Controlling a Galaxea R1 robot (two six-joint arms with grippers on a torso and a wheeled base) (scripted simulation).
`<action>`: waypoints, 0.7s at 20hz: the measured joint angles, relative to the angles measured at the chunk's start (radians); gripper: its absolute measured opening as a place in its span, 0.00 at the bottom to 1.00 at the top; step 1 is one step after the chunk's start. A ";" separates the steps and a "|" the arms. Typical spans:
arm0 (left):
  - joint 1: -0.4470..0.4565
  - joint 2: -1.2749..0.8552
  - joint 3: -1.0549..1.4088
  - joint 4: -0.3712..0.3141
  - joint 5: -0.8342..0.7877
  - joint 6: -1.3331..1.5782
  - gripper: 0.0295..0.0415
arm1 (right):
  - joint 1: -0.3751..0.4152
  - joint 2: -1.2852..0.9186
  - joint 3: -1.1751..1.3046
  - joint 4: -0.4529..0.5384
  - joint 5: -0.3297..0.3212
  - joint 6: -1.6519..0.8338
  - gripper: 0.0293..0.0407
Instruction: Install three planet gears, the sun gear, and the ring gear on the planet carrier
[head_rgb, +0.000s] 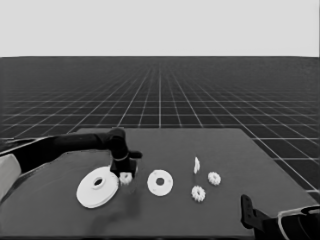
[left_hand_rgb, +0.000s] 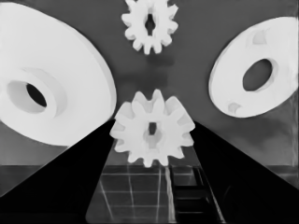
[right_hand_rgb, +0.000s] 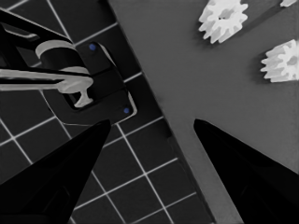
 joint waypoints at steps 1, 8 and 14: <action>-0.012 -0.001 0.003 -0.011 0.002 -0.002 0.14 | 0.000 0.000 0.000 0.000 0.000 0.000 0.81; -0.023 0.210 -0.058 -0.019 0.034 -0.156 0.14 | 0.000 0.000 0.000 0.000 0.000 0.000 0.81; -0.021 0.341 -0.147 -0.018 0.041 -0.190 0.14 | 0.000 0.000 0.000 0.000 0.000 0.000 0.81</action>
